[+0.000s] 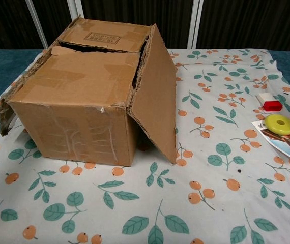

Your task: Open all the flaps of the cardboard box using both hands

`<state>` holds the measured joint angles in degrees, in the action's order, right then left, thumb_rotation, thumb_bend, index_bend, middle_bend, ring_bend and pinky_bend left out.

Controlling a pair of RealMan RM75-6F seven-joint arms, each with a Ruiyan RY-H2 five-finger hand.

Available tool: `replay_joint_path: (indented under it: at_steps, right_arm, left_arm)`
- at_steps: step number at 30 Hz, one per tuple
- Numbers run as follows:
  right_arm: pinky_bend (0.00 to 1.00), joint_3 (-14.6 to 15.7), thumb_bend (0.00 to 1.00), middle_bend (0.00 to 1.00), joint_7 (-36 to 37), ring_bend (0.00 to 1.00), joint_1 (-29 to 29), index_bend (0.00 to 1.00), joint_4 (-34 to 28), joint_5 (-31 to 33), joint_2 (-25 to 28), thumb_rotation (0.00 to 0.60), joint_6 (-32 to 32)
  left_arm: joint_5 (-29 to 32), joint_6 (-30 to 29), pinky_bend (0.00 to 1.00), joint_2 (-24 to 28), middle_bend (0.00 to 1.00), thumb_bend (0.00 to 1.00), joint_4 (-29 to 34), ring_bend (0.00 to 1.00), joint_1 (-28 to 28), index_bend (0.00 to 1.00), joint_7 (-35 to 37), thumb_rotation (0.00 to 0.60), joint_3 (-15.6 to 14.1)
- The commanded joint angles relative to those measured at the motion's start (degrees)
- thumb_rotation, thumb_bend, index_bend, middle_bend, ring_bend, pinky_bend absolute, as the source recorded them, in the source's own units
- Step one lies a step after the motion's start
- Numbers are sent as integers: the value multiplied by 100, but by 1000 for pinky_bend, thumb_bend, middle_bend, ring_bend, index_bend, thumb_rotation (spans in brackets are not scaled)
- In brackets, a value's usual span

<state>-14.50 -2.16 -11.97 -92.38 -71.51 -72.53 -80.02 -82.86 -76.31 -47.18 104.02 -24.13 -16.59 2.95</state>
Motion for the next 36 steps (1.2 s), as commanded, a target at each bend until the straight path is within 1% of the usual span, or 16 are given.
replay_joint_path:
  at_steps: [1, 3, 6, 9, 13, 17, 21, 24, 27, 30, 32, 36]
  right_arm:
    - [228, -52, 516, 18, 65, 15, -43, 71, -345, 69, 200, 600, 163]
    - [228, -110, 493, 18, 118, 15, -117, 71, -618, 125, 372, 600, 348]
    - [228, -280, 484, 18, 212, 15, -305, 71, -1123, 262, 706, 600, 719]
    - [228, -460, 483, 18, 177, 16, -569, 71, -1520, 348, 997, 600, 1098]
    - [228, -706, 482, 24, 22, 20, -1020, 71, -1887, 543, 1268, 600, 1647]
    - [228, -1009, 500, 115, -143, 77, -1576, 78, -2120, 910, 1405, 600, 2187]
    - [230, -1289, 590, 192, -351, 138, -2191, 130, -2174, 1384, 1347, 600, 2588]
    - [257, -1429, 709, 247, -584, 185, -2741, 168, -2114, 1831, 1189, 600, 2862]
    - [263, -1478, 831, 280, -756, 208, -3198, 189, -2038, 2232, 1022, 600, 3080]
    - [274, -1473, 911, 295, -908, 223, -3581, 202, -1951, 2551, 860, 600, 3242]
    - [279, -1442, 936, 299, -1053, 227, -3891, 213, -1821, 2783, 695, 600, 3315]
    - [279, -1378, 947, 302, -1233, 228, -4392, 225, -1535, 3211, 387, 600, 3415]
  left_arm:
    - [205, -408, 36, -415, 75, 241, 27, 8, 387, 30, 42, 600, -67]
    - [207, -677, 35, -646, 68, 241, -91, 7, 566, 28, 18, 600, -86]
    - [175, -1020, 35, -1036, 64, 241, -386, 7, 804, 26, 45, 600, -113]
    - [188, -1179, 35, -1351, 63, 241, -723, 8, 964, 23, 151, 600, -133]
    - [222, -1250, 35, -1700, 62, 241, -1123, 8, 1121, 24, 416, 600, -162]
    - [134, -1269, 34, -1898, 62, 241, -1472, 8, 1180, 24, 598, 600, -175]
    - [10, -1306, 35, -1994, 62, 241, -1674, 8, 1191, 25, 754, 600, -144]
    - [-30, -1309, 35, -2049, 62, 241, -1797, 7, 1205, 26, 874, 600, -111]
    - [-4, -1295, 35, -2074, 62, 241, -1860, 7, 1222, 27, 970, 600, -65]
    - [10, -1277, 35, -2082, 63, 241, -1897, 8, 1233, 28, 1035, 600, -32]
    - [15, -1257, 35, -2090, 63, 241, -1921, 8, 1240, 28, 1072, 600, -14]
    - [12, -1203, 34, -2097, 63, 241, -1944, 8, 1247, 30, 1120, 600, 2]
